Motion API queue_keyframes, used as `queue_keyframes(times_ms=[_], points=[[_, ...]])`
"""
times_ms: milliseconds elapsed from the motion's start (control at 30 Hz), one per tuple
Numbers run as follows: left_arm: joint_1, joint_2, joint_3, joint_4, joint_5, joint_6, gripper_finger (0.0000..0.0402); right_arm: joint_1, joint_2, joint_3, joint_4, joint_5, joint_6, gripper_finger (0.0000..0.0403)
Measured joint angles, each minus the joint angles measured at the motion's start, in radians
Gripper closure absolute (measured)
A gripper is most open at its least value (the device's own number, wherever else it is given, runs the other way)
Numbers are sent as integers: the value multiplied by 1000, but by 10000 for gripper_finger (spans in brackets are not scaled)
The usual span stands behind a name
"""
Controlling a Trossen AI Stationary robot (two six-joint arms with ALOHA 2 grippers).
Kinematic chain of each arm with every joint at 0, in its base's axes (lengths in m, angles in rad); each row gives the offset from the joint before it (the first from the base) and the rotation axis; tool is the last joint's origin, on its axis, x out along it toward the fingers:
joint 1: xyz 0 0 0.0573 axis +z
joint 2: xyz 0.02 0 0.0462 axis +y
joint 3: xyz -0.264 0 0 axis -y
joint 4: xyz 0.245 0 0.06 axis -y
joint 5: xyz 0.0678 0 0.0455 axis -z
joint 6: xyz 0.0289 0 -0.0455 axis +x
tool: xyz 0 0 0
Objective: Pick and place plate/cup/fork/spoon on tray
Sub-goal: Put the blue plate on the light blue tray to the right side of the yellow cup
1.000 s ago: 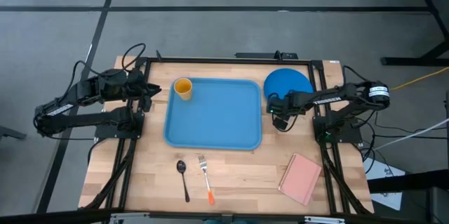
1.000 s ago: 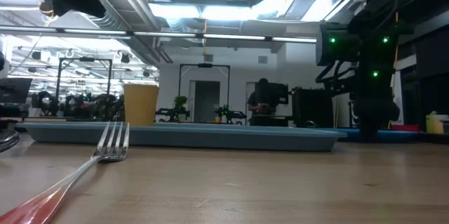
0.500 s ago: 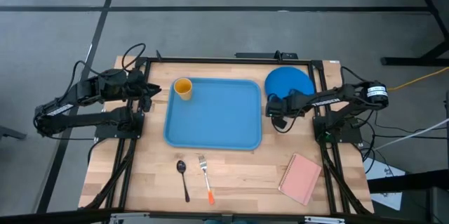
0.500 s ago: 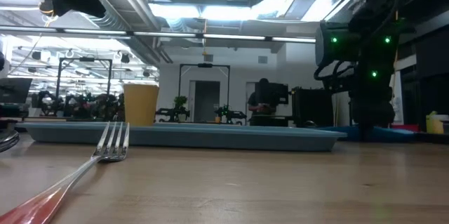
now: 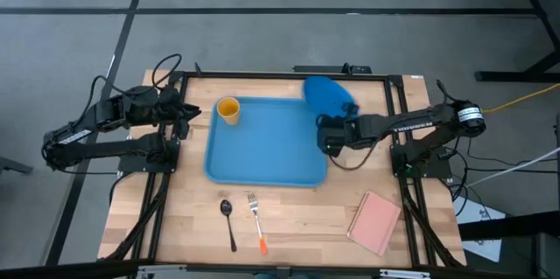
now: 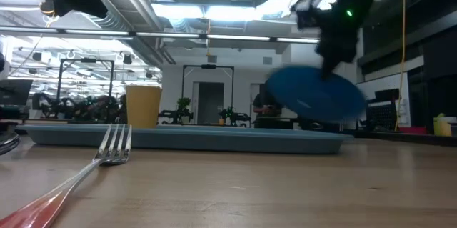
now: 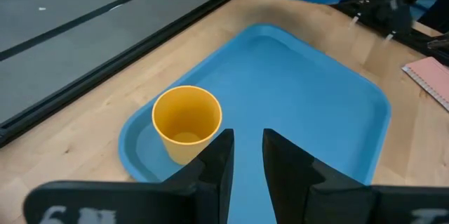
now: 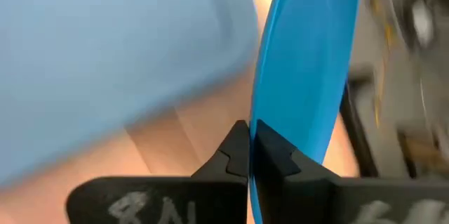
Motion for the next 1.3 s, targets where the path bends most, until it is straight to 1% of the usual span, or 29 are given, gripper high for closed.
queue_keyframes(times_ms=[67,167,233,300,467,633,733,833,900,1067,1300], points=[[0,0,0,0,0,0,331,32,0,9,122,-23,-156,399],[0,0,0,0,0,0,331,72,0,2,307,-115,-383,399],[0,0,0,0,0,1,331,91,8,-1,372,-189,-462,399],[0,0,0,-1,0,1,331,108,21,-2,392,-242,-495,399],[0,0,0,-7,0,1,331,127,105,-3,402,-326,-502,399],[0,0,0,-7,0,1,331,129,192,-3,444,-324,-503,399],[0,0,0,-7,0,1,331,133,220,-3,465,-324,-502,385],[0,0,0,-7,0,1,331,142,230,-3,467,-330,-475,365],[0,0,0,-7,0,1,331,148,232,-3,464,-336,-441,358],[0,0,0,-7,0,0,331,156,232,-3,443,-343,-351,353],[0,0,0,-7,0,-1,331,155,232,-3,419,-342,-319,351]])
